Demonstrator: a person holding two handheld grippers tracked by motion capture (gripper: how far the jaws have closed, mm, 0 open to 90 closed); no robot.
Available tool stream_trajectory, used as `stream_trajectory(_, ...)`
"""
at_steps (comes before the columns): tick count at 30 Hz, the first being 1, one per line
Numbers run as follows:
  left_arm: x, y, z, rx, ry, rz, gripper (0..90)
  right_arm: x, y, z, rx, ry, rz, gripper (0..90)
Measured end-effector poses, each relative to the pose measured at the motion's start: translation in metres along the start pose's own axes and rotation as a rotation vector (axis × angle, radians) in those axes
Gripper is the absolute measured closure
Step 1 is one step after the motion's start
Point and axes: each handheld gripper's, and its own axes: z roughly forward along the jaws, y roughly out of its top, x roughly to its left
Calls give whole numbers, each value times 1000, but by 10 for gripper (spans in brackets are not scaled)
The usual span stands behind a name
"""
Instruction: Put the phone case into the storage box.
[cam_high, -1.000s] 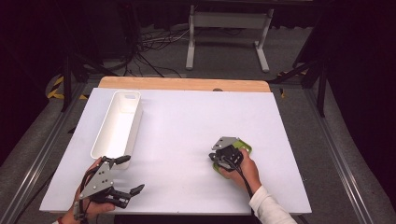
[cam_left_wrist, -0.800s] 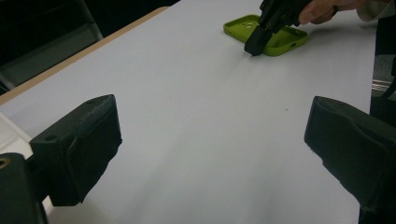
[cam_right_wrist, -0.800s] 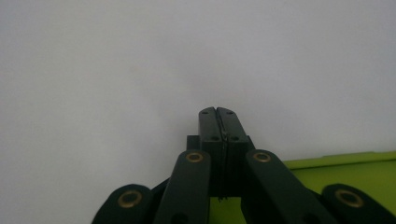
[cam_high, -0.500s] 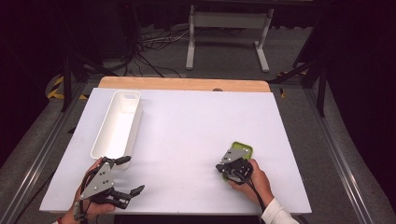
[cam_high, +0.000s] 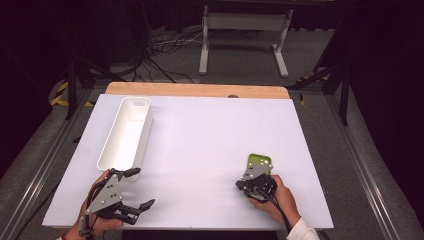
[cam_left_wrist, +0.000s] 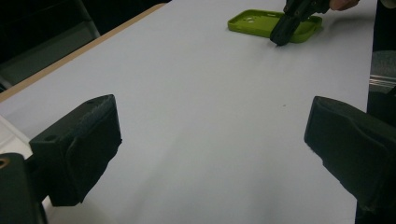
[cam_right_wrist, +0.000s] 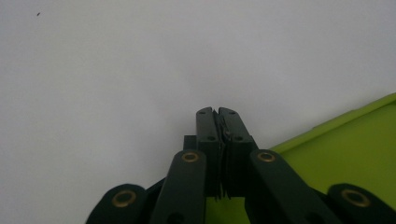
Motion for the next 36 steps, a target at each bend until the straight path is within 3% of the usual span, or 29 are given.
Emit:
stream_trajectory(6, -1, 0, 1, 5, -6, 4, 44, 1, -1, -4, 6, 6, -14, 877)
stream_trajectory(18, -1, 0, 2, 9, -6, 10, 44, 0, -4, -19, -32, 14, 10, 823)
stream_trajectory(25, -2, 1, 3, 15, -20, 4, 45, -12, -2, -35, -96, -15, 67, 798)
stream_trajectory(30, -2, 1, 4, 17, -15, 10, 45, -11, -2, -29, -93, 11, 71, 810)
stream_trajectory(36, -2, 0, 4, 17, -21, 9, 45, 0, -3, -13, -4, 44, 24, 860)
